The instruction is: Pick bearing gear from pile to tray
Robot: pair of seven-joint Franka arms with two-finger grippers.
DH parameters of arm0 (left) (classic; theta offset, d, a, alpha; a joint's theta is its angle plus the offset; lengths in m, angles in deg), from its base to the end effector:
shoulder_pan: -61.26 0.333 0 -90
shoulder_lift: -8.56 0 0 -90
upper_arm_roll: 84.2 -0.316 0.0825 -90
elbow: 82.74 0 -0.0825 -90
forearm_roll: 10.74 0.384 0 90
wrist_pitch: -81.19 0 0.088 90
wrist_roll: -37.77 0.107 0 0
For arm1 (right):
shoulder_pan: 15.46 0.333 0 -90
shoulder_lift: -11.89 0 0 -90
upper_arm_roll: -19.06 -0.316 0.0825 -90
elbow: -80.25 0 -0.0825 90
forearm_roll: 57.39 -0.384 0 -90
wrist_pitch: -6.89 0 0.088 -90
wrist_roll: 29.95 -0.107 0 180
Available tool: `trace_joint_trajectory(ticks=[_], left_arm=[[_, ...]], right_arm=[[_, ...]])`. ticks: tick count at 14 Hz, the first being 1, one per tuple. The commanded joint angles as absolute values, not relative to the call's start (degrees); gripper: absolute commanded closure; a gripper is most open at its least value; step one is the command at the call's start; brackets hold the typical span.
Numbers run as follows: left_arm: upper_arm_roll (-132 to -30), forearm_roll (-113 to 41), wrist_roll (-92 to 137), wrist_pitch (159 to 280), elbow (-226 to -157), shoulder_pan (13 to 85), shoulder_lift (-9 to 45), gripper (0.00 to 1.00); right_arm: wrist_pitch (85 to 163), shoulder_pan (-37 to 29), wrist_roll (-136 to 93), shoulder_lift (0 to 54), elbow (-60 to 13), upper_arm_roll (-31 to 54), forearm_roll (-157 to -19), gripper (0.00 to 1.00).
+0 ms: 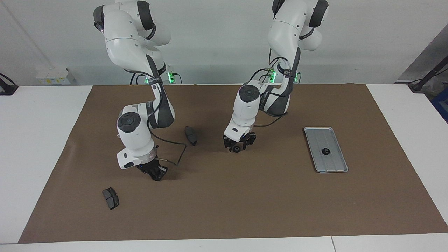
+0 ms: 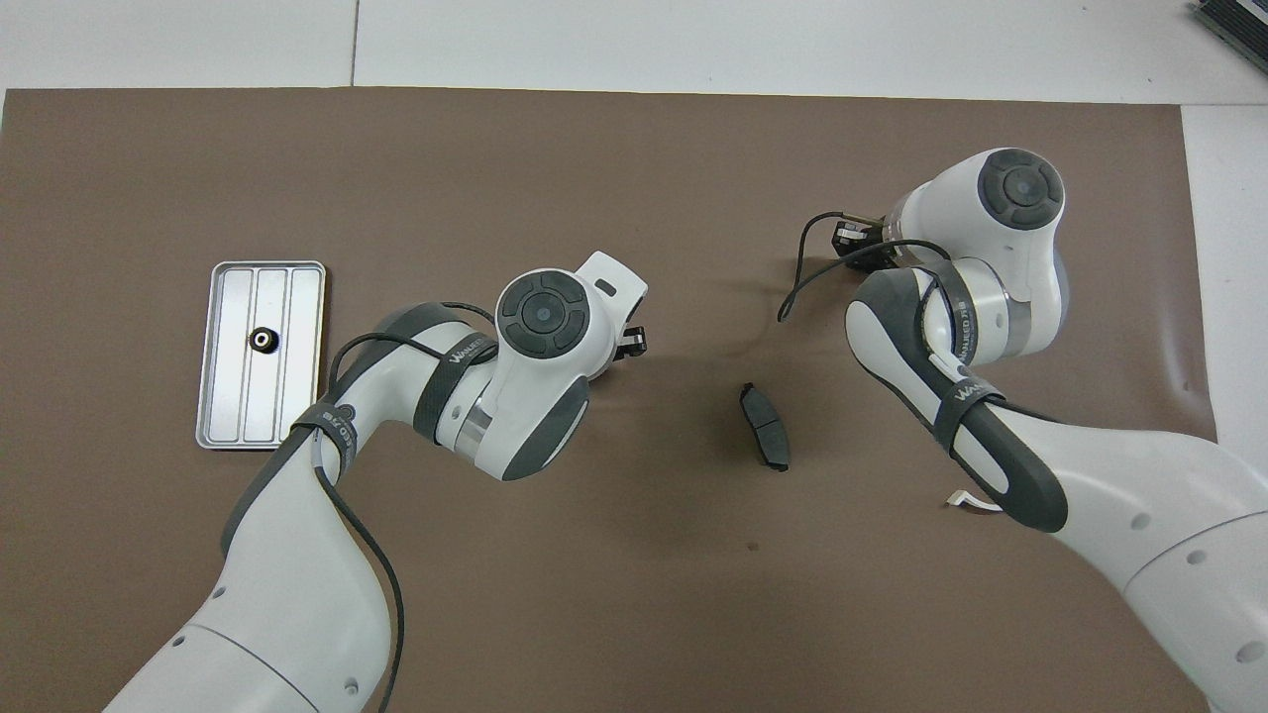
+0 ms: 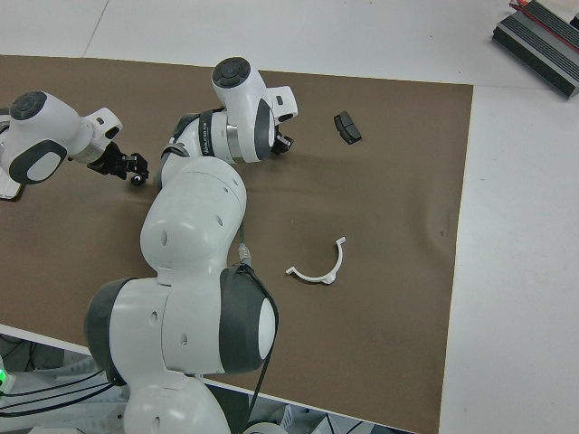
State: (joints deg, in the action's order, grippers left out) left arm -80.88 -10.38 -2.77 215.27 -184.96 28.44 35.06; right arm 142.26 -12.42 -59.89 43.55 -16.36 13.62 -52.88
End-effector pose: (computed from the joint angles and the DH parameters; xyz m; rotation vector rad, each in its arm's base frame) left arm 0.5380 -0.3886 0.3053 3.0629 0.1225 0.0937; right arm 0.6830 0.0931 0.2917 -3.0588 0.5239 -0.1915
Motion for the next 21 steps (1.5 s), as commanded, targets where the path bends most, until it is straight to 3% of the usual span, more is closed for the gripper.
trace_joint_trajectory(ticks=[1, 5, 7, 10, 12, 16, 21], left_arm=[[-81.65, -10.03, -2.05, 215.39, -184.78, 27.51, 36.24, 0.35], [-81.65, -10.03, -2.05, 214.78, -185.13, 27.42, 36.33, 0.44], [-81.56, -10.03, -1.96, 214.69, -185.22, 27.42, 36.33, 0.54], [-81.56, -10.12, -1.96, 214.6, -185.14, 27.42, 36.33, 0.78], [-81.56, -10.12, -1.96, 214.6, -185.05, 27.51, 36.24, 0.86], [-82.26, -10.12, -1.35, 211.63, -183.82, 29.35, 34.06, 0.9], [-82.09, -10.38, 8.81, 202.07, -183.73, 37.68, 28.52, 0.9]], right_arm=[[143.65, -12.74, -61.33, 43.1, -16.7, 12.99, -52.29, 1.0], [140.76, -11.77, -62.99, 40.55, -16.61, 12.91, -52.29, 1.0], [139.44, -10.72, -64.74, 39.06, -16.61, 12.91, -52.38, 1.0], [137.33, -8.53, -68.35, 37.56, -16.52, 12.82, -52.38, 1.0], [136.71, -6.6, -70.98, 37.03, -16.52, 12.73, -52.29, 1.0], [136.18, -2.82, -75.82, 36.33, -16.43, 12.56, -52.38, 1.0], [137.06, 4.74, -84.34, 36.59, -16.44, 12.55, -52.82, 1.0]])
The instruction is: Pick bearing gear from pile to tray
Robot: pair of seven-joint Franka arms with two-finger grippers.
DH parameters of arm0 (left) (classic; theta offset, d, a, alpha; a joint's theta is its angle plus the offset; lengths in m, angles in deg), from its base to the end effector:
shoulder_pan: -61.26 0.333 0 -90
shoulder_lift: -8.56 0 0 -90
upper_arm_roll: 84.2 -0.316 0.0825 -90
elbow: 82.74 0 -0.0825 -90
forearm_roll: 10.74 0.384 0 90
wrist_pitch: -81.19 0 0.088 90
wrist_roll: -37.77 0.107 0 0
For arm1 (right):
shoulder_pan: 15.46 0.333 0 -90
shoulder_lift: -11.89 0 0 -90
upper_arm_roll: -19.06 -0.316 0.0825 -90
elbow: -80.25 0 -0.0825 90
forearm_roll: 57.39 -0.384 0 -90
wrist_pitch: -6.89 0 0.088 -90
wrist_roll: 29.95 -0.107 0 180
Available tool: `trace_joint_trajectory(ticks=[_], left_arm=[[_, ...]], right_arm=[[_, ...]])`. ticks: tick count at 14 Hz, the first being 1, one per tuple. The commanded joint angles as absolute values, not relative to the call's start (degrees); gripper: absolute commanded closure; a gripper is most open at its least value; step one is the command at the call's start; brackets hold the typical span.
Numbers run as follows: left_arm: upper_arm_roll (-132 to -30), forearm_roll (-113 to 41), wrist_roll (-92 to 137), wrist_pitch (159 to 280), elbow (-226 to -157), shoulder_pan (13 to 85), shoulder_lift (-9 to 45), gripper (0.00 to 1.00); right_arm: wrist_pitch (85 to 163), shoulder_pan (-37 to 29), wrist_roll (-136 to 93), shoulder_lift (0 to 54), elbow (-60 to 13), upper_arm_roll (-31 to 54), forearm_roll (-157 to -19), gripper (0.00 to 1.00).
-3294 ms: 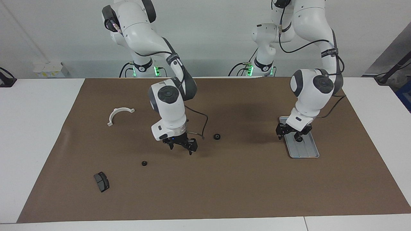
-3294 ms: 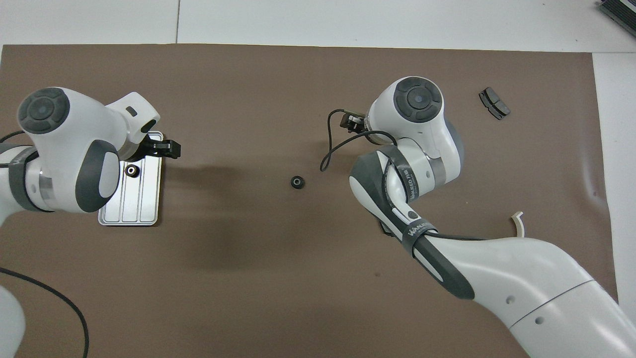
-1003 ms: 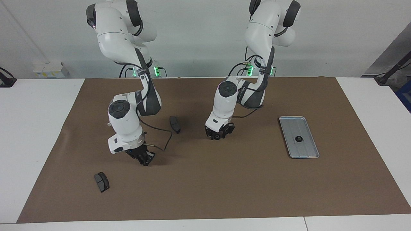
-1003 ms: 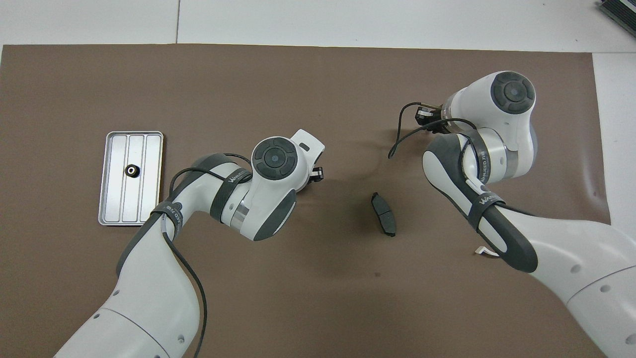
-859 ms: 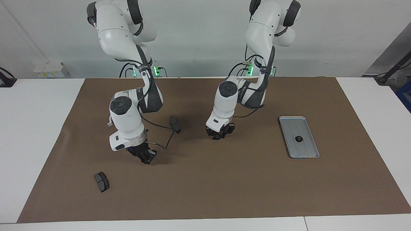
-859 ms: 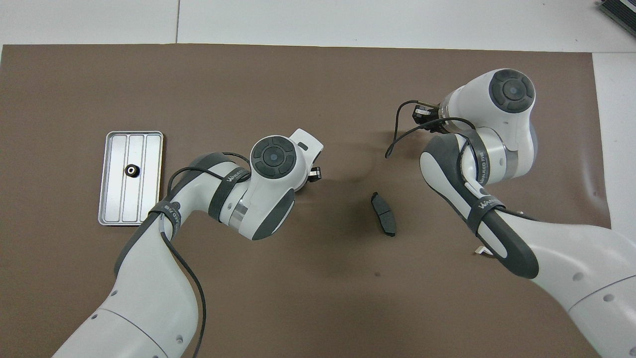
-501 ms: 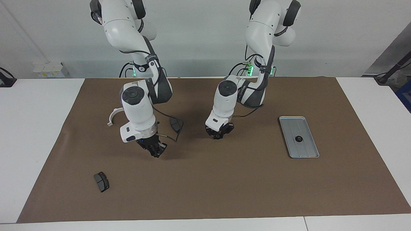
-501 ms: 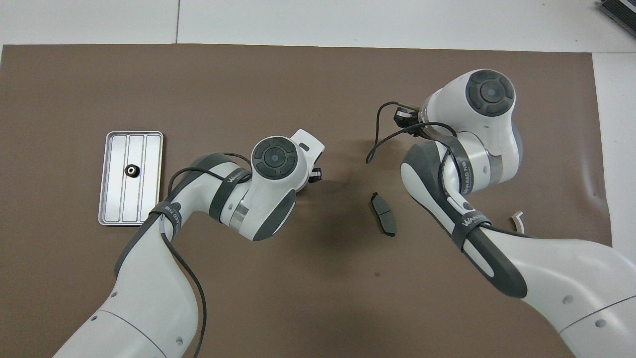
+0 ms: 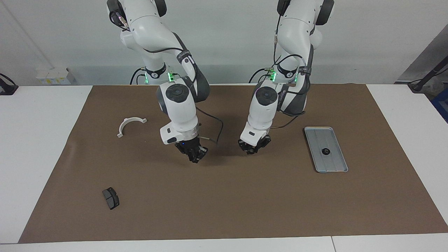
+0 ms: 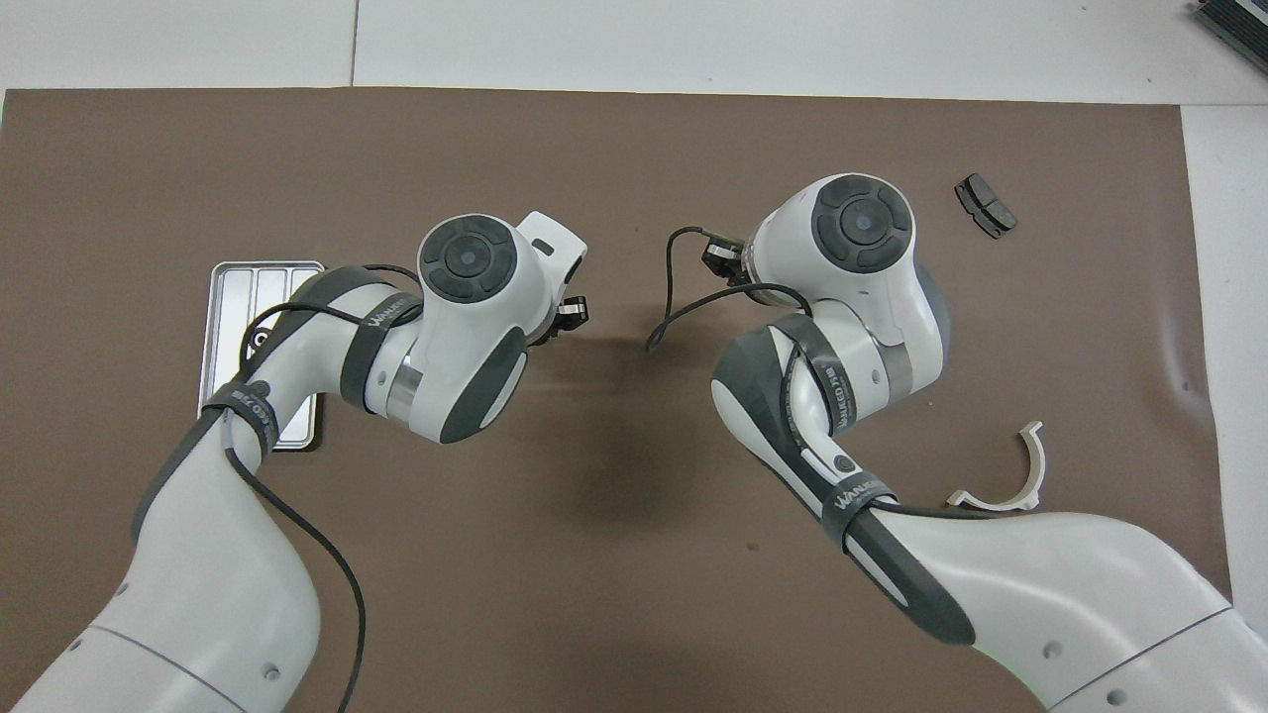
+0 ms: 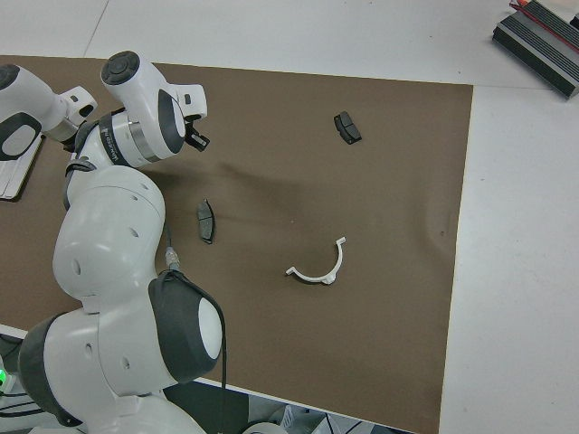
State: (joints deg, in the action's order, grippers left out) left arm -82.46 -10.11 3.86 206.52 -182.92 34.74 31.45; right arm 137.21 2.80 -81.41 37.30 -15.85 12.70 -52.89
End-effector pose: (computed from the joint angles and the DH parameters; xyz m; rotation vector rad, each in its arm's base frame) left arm 0.5805 -0.3096 0.3483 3.1149 0.1482 0.0508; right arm 0.6261 0.2753 0.3620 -2.9790 0.6610 -0.2052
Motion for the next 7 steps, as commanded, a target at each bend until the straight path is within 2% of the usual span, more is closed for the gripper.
trace_joint_trajectory(ticks=[1, 7], left_arm=[[-82.26, -10.56, 13.9, 198.82, -184.08, 39.45, 27.2, 0.9], [-82.27, -10.65, 41.24, 195.44, -192.59, 54.64, 19.38, 0.9]], right_arm=[[137.23, 7.1, -86.1, 37.03, -16.43, 12.55, -52.82, 1.0], [137.06, 16.16, -95.24, 40.02, -15.46, 12.64, -52.03, 1.0]])
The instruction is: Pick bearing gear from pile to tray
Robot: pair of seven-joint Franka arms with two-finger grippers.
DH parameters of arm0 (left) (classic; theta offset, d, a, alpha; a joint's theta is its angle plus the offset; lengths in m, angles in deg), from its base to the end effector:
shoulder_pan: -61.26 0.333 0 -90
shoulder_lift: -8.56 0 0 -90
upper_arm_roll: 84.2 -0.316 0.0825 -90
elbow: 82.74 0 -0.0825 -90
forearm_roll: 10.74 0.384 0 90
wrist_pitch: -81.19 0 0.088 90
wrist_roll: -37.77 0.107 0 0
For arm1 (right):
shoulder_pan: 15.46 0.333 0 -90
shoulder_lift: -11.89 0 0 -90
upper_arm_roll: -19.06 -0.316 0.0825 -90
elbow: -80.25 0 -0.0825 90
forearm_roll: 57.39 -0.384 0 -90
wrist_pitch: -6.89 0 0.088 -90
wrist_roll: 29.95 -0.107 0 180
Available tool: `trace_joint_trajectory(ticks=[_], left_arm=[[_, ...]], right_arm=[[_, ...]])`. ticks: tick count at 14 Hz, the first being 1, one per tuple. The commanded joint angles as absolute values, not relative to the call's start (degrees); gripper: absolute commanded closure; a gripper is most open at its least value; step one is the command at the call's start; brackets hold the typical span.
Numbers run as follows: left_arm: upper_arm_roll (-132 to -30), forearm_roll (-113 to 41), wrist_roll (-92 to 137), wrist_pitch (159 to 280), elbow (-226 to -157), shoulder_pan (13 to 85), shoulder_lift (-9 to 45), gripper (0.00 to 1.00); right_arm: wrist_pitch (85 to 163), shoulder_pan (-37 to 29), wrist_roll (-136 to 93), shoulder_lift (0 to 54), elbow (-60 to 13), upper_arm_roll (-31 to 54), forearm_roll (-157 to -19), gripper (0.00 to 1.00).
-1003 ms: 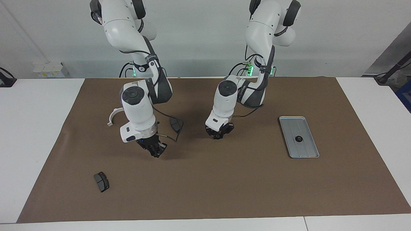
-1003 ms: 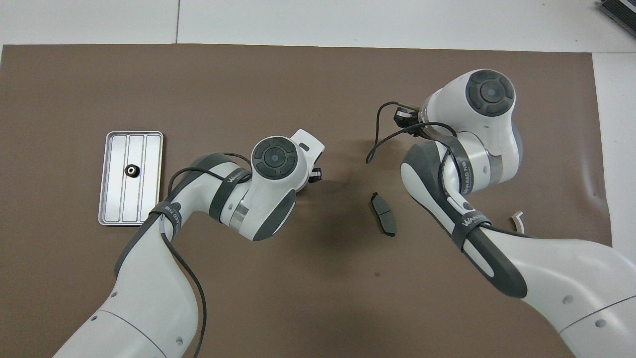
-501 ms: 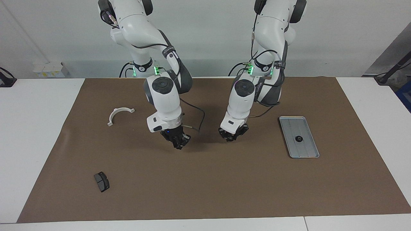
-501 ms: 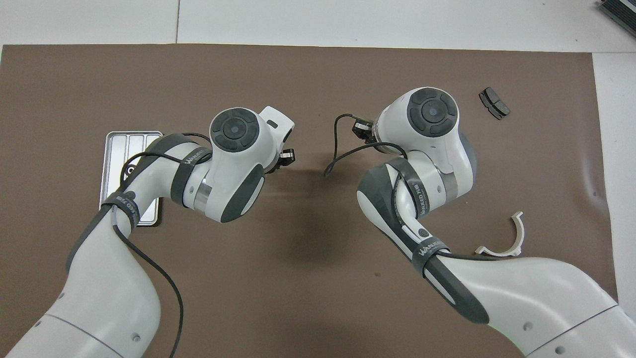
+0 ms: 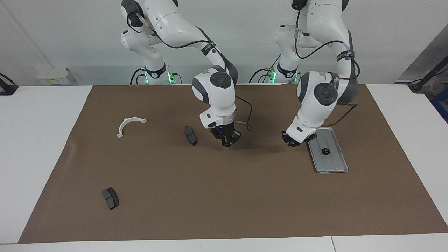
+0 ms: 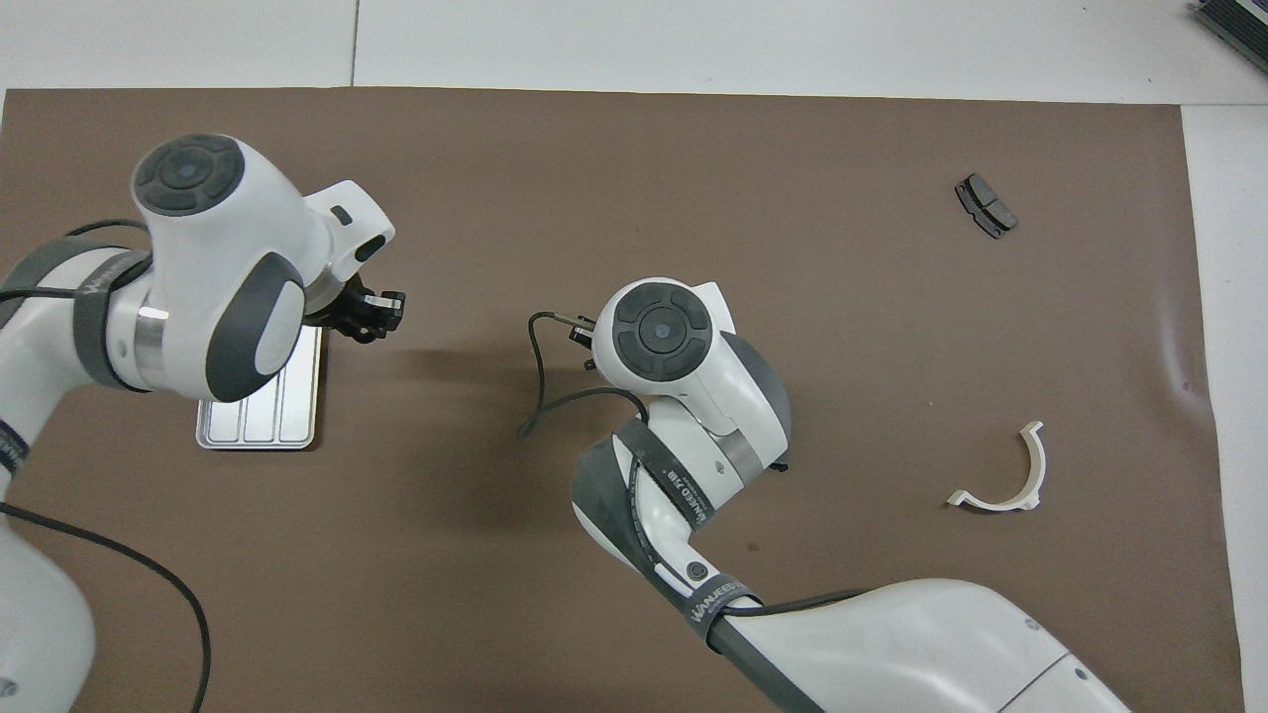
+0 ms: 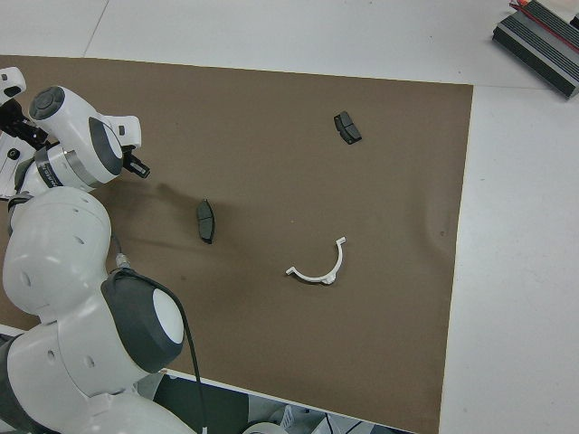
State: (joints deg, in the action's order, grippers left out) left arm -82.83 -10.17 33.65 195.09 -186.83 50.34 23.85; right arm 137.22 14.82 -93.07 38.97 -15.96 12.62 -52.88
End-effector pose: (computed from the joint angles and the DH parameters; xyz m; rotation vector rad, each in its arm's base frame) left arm 0.6016 -0.1296 0.3847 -3.1136 0.2285 0.1472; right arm 0.5547 0.4003 0.3413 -2.9801 0.6493 -0.1394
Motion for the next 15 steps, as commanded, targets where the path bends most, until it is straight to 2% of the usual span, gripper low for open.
trace_joint_trajectory(ticks=[1, 3, 6, 8, 10, 11, 12, 13, 14, 15], left_arm=[[-82.27, -10.56, 45.37, 195.62, -193.82, 57.02, 18.67, 0.9], [-82.27, -10.56, 52.59, 197.28, -196.2, 61.41, 17.7, 0.9], [-82.35, -10.65, 60.6, 206.48, -204.27, 67.31, 15.07, 0.9], [-82.27, -10.65, 61.67, 210.55, -206.49, 68.12, 15.06, 0.9], [-82.27, -10.65, 61.67, 212.14, -206.58, 68.12, 15.76, 0.89], [-82.27, -10.65, 61.67, 212.14, -207.19, 68.12, 15.68, 0.8], [-82.35, -10.65, 61.67, 212.23, -207.54, 68.12, 15.59, 0.76], [-82.27, -10.65, 61.41, 212.23, -207.55, 68.12, 15.68, 0.69], [-82.27, -10.65, 61.24, 212.23, -207.55, 68.12, 15.68, 0.47], [-82.27, -10.65, 61.23, 212.06, -207.55, 68.12, 15.68, 0.33]], right_arm=[[137.06, 16.79, -95.43, 40.11, -15.73, 12.64, -52.03, 1.0], [136.97, 17.84, -95.52, 40.54, -16.43, 12.64, -52.03, 0.94], [137.67, 18.03, -95.52, 41.6, -16.61, 12.64, -49.76, 0.76], [139.86, 17.76, -95.43, 41.86, -17.05, 12.73, -49.48, 0.37], [140.05, 16.97, -95.43, 41.86, -16.26, 12.82, -49.48, 0.24], [140.4, 16.45, -95.08, 41.78, -16.17, 12.99, -49.48, 0.08], [140.49, 15.66, -94.56, 41.69, -16.17, 13.17, -49.39, 0.0], [141.7, 14.0, -93.59, 40.99, -16.26, 13.26, -48.96, 0.0], [142.33, 11.63, -92.02, 39.77, -16.69, 13.17, -48.87, 0.0], [141.98, 9.08, -89.39, 38.28, -16.96, 13.08, -48.87, 0.0]])
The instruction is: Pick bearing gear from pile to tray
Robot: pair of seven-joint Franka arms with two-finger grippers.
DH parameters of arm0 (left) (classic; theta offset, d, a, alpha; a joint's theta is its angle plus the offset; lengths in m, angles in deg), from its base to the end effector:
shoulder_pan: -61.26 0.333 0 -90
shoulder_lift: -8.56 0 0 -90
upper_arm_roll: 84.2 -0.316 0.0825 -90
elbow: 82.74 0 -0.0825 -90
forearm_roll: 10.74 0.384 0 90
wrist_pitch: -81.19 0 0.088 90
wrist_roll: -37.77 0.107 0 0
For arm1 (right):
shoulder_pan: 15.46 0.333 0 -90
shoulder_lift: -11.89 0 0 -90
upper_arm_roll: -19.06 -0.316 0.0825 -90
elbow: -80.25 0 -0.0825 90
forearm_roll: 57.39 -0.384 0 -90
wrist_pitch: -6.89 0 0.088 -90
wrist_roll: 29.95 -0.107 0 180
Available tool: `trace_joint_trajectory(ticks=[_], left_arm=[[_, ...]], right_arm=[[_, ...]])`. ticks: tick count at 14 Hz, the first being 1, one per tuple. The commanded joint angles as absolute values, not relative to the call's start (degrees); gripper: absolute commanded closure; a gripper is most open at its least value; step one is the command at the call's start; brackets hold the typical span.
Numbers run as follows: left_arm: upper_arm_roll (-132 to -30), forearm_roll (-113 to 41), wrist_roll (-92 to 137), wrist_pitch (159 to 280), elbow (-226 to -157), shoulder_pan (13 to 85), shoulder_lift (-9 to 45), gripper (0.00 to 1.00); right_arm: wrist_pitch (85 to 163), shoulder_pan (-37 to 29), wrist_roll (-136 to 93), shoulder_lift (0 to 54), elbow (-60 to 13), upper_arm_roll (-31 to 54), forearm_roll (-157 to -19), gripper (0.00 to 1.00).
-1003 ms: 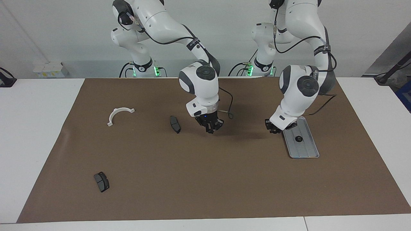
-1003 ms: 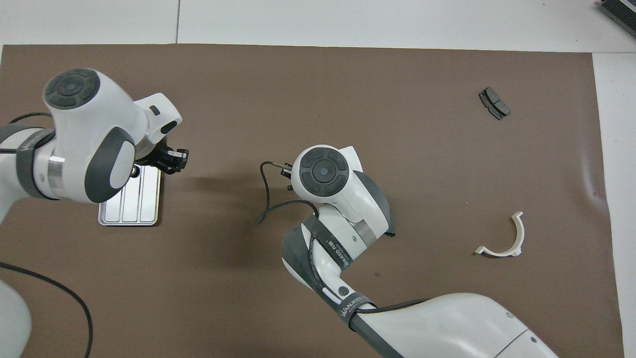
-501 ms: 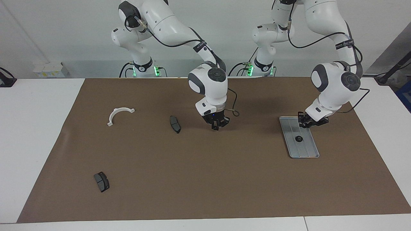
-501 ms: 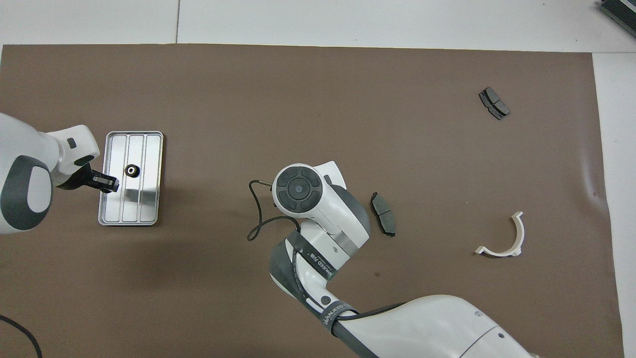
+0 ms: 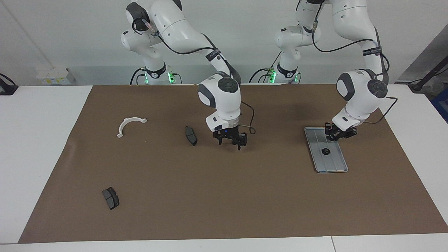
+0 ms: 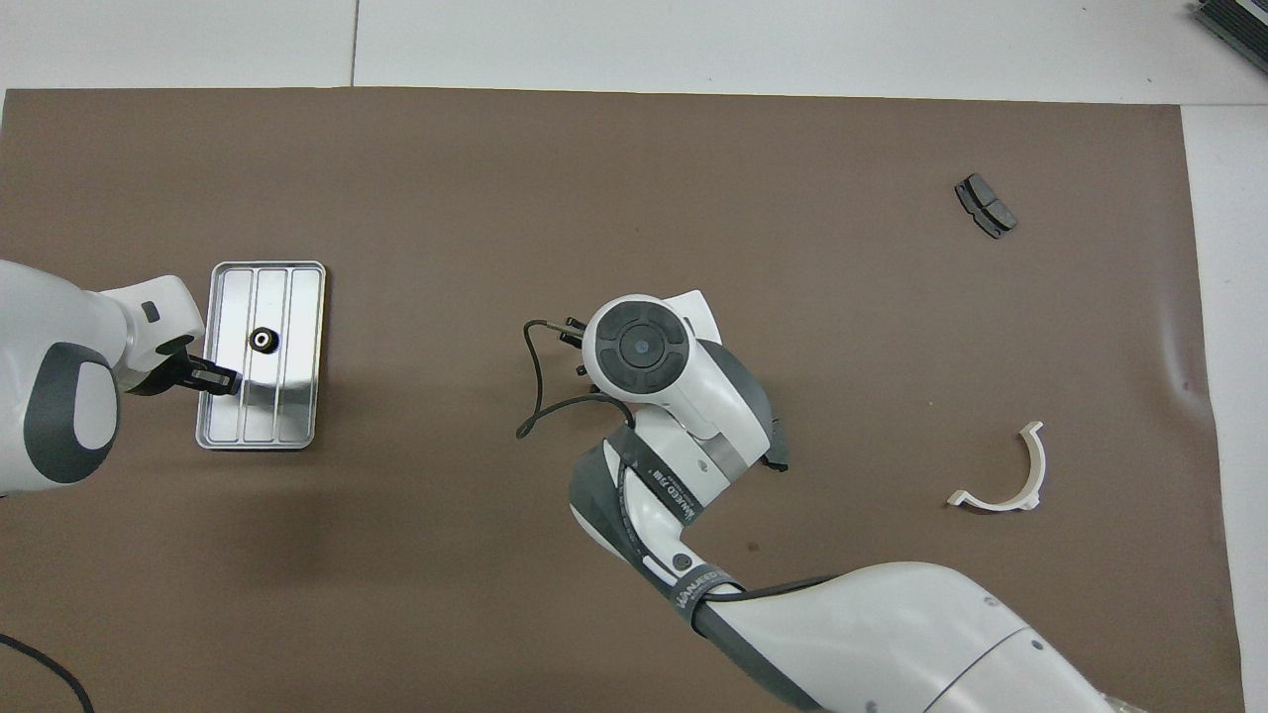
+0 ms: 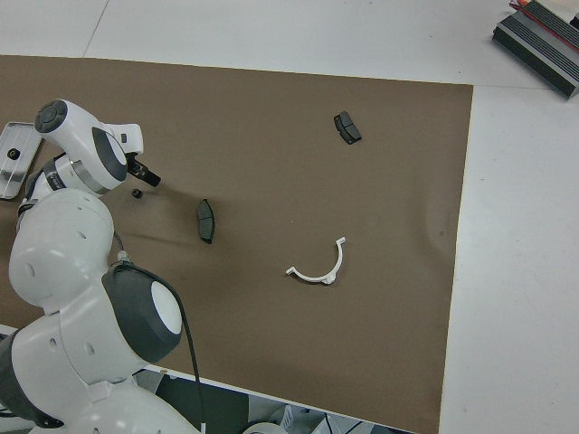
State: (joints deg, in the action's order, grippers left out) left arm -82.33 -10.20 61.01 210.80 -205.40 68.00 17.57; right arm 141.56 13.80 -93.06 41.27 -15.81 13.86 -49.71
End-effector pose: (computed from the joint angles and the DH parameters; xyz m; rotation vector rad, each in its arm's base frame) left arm 0.5547 0.0477 0.3285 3.0927 -0.5093 -0.0553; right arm 0.5756 0.3836 0.3222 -2.9787 0.6487 -0.2334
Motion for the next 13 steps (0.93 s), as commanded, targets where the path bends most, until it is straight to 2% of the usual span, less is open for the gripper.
trace_joint_trajectory(ticks=[1, 2, 5, 13], left_arm=[[-82.27, -10.65, 61.23, 212.14, -207.37, 68.03, 15.68, 0.17], [-82.27, -10.65, 61.23, 211.97, -206.94, 67.59, 15.68, 0.14], [-82.0, -10.65, 57.57, 212.14, -204.39, 65.93, 15.85, 0.13], [-82.0, -10.65, 25.85, 212.14, -201.84, 48.54, 16.55, 0.15]], right_arm=[[141.11, 6.88, -86.06, 36.26, -17.57, 13.08, -48.95, 0.0], [140.93, 4.34, -83.07, 34.15, -19.06, 13.08, -49.04, 0.0], [139.53, -0.86, -78.48, 27.73, -22.75, 13.08, -49.04, 0.0], [123.99, -10.1, -59.25, 15.25, -22.33, 12.99, -50.01, 0.0]])
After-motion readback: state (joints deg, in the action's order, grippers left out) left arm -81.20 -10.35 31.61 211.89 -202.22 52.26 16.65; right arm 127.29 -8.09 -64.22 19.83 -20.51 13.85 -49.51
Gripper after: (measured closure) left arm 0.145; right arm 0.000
